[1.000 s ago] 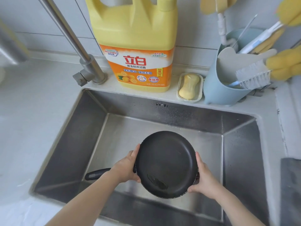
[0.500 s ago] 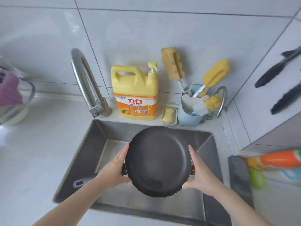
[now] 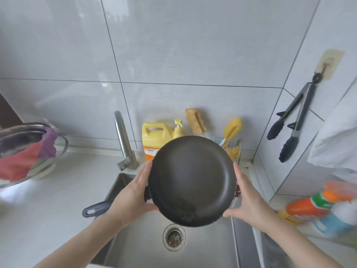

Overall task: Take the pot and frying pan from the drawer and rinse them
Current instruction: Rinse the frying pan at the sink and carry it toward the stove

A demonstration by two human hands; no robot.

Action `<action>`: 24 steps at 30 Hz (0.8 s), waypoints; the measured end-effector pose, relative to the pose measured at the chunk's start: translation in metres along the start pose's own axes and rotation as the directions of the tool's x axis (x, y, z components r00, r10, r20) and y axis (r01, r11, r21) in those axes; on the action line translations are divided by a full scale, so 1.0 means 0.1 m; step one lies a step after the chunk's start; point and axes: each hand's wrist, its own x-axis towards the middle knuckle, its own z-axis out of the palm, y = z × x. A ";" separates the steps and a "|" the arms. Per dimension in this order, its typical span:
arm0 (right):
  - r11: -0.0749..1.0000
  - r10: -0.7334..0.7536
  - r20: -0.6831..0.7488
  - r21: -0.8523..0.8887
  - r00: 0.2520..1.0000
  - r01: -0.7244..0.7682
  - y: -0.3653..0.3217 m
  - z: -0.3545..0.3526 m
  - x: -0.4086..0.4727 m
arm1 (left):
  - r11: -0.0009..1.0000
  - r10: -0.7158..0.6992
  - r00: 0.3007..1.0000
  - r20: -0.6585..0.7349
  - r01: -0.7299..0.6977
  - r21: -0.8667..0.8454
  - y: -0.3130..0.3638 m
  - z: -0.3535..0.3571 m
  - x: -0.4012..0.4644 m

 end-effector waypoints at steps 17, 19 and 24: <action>0.760 -0.650 -0.405 -0.356 0.643 0.544 -1.01 -1.08 0.41 | 0.874 0.440 0.699 -0.564 -0.189 0.448 0.91 -1.02 0.40; 0.726 -0.688 -0.417 -0.368 0.595 0.581 -1.08 -1.17 0.46 | 0.853 0.475 0.652 -0.592 -0.176 0.491 0.97 -1.09 0.44; 0.607 -0.785 -0.432 -0.389 0.445 0.693 -1.26 -1.33 0.57 | 0.812 0.545 0.551 -0.632 -0.162 0.560 1.08 -1.24 0.49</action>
